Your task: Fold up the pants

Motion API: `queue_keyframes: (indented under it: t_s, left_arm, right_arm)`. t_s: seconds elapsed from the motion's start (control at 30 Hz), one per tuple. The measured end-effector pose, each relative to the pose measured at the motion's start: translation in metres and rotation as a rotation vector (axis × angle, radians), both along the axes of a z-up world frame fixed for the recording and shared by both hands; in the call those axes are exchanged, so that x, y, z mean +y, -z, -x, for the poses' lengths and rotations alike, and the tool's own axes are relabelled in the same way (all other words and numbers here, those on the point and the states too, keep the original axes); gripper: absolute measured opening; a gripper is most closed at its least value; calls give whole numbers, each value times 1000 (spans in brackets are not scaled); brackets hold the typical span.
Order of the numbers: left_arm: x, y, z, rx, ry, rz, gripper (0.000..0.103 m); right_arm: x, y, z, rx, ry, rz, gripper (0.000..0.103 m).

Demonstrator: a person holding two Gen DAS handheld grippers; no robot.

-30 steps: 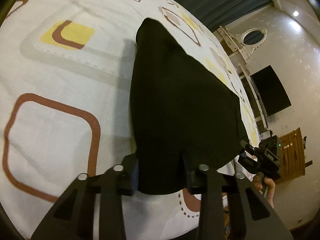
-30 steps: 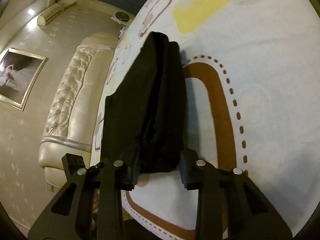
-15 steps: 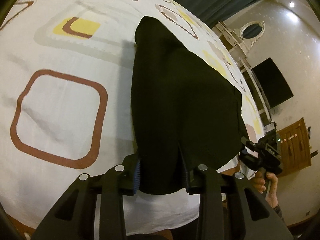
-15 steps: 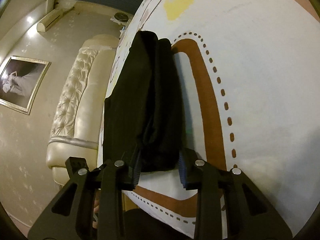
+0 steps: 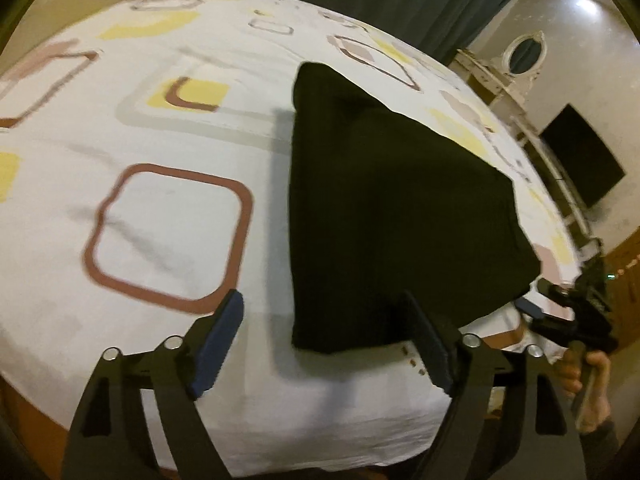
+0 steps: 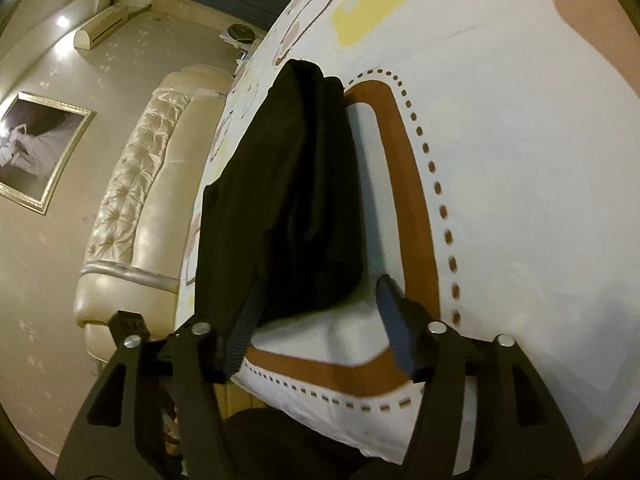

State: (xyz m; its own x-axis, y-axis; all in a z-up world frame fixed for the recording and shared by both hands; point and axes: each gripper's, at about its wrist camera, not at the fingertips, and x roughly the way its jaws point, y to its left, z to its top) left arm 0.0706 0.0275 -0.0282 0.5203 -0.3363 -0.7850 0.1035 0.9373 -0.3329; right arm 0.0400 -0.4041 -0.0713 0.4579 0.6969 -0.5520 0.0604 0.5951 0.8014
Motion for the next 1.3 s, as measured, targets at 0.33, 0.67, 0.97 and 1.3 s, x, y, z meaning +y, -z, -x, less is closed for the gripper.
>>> queue_keyframes:
  t_s: [0.33,0.67,0.97,1.3]
  left_arm:
    - [-39,-30,41,-152,-14,-236,83]
    - [-60,-49,76,-264,-71,-432,86]
    - [-52,-53,85,-228,-100,-346,86]
    - [-58,-53,82,-245,-94,-355,86]
  right_arm:
    - [29,-24,33,-34,-31,301,74]
    - [65,-57,58,-172,-37,596,84]
    - [79,-63,67,-210,5,663,85]
    - [80,-58,68,-211,7,698,86]
